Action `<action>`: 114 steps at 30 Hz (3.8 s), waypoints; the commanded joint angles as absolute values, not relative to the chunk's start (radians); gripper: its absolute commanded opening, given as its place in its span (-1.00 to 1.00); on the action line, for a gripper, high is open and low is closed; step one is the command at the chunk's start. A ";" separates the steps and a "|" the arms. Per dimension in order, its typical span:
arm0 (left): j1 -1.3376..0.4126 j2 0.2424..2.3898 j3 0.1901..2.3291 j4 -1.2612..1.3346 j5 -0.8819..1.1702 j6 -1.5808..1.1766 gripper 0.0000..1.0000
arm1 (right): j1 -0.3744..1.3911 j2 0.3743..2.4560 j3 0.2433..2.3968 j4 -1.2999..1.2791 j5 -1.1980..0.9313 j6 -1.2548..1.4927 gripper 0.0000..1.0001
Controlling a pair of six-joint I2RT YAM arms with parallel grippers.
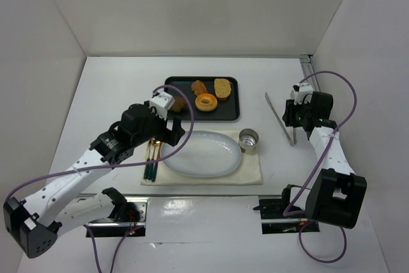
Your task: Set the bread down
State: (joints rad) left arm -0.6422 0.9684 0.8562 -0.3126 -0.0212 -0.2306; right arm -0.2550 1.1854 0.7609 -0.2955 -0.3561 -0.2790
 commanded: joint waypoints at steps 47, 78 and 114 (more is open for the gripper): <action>-0.638 0.778 0.830 -0.267 0.149 -0.232 0.99 | -0.250 1.618 0.790 -0.103 -0.213 -0.563 0.78; -0.638 0.778 0.821 -0.267 0.094 -0.232 0.99 | -0.281 1.226 0.916 -0.324 -0.541 -0.448 0.04; -0.638 0.795 0.793 -0.247 0.038 -0.204 0.99 | 0.155 1.483 1.146 -0.371 -0.670 -0.419 0.23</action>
State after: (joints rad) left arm -0.6422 0.8047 0.7925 -0.2905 0.0456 -0.2317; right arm 0.1402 1.4803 1.0790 -0.4427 -0.6865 -0.4183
